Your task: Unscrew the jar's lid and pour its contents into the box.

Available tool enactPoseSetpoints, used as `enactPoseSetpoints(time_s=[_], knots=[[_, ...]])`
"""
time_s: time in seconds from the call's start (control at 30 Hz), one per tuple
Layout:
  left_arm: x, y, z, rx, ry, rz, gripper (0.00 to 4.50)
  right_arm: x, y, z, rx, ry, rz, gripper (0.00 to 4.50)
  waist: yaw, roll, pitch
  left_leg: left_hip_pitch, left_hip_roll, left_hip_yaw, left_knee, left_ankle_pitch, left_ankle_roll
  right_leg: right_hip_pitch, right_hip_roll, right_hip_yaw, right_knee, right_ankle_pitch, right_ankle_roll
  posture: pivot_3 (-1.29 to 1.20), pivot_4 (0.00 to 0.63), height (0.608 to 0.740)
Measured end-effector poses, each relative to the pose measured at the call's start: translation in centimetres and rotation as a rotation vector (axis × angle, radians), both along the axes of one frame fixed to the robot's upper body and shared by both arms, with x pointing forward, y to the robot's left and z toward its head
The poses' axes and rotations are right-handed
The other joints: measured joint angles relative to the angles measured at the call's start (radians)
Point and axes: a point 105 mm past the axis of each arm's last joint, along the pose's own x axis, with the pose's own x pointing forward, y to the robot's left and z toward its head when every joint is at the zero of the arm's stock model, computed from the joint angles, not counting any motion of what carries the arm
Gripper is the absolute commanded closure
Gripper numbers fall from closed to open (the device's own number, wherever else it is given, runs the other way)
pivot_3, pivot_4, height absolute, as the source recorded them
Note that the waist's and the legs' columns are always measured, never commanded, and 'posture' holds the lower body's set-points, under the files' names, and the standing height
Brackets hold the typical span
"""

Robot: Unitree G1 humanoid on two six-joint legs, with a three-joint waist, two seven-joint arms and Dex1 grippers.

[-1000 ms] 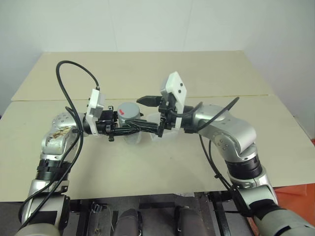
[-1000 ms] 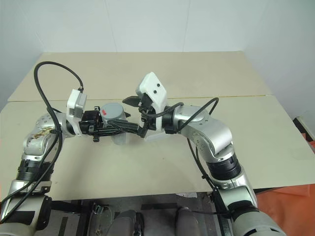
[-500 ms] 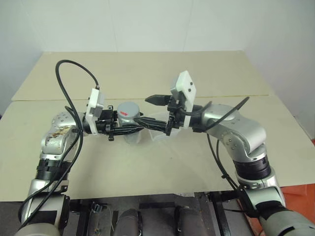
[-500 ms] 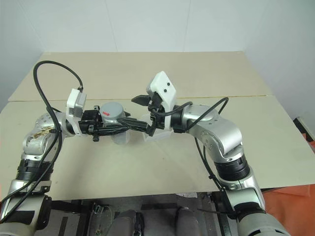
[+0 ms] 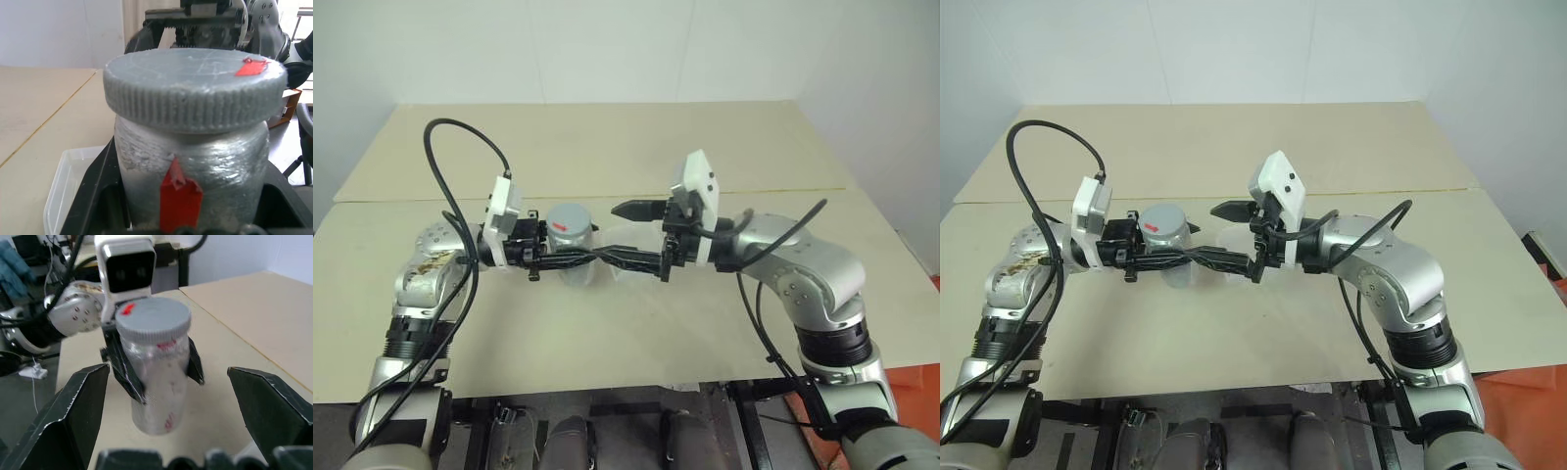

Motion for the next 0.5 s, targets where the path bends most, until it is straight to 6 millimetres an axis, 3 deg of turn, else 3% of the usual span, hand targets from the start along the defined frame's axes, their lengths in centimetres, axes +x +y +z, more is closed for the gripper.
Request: enactPoseSetpoints(time_s=[0.33, 0.5], knots=[[0.2, -0.4, -0.3, 0.005, -0.036, -0.015, 2.23, 0.3, 2.1, 1.6, 0.032, -0.017, -0.013, 0.01, 0.0, 0.0, 0.0, 0.0, 0.0, 0.0, 0.0, 0.0, 0.0, 0.0, 0.0, 0.0, 0.001, 0.0, 0.0, 0.0, 0.15, 0.74], [0.2, -0.5, -0.4, 0.003, -0.035, -0.019, 2.23, 0.4, 3.0, 1.4, 0.008, -0.026, -0.01, 0.01, 0.001, 0.0, 0.0, 0.0, 0.0, 0.0, 0.0, 0.0, 0.0, 0.0, 0.0, 0.0, 0.0, 0.0, 0.0, 0.0, 0.15, 0.74]])
